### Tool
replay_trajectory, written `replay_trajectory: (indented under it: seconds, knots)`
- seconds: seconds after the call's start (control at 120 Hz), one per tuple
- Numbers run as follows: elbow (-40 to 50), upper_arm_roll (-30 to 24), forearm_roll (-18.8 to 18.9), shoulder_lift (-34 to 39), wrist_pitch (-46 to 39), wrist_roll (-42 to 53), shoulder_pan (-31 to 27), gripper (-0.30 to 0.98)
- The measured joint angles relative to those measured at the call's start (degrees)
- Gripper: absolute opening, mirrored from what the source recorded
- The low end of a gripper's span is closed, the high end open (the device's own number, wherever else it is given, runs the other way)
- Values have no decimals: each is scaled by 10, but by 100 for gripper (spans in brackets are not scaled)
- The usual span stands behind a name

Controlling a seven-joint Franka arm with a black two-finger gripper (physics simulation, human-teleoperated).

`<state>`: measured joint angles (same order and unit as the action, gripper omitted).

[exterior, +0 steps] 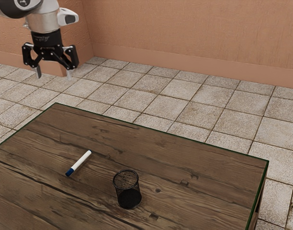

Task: Put the marker into the pen holder.

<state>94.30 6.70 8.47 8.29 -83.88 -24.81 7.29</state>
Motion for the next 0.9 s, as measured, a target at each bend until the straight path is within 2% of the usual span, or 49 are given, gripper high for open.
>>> replay_trajectory:
  seconds: [0.15, 0.233, 0.325, 0.45, 0.633, 0.767, 0.9]
  knots:
    - [32, -4, 2, 22, -5, -6, -5, 69]
    - [132, 2, -15, 22, -54, -9, -6, 69]
    - [286, 2, -48, -10, -169, -12, -6, 69]
    - [396, 2, -71, -59, -334, -11, -13, 69]
    - [412, 2, -95, -130, -501, 33, -33, 68]
    - [392, 2, -45, -166, -578, 95, -70, 68]
    - [352, 2, -23, -214, -627, 162, -88, 68]
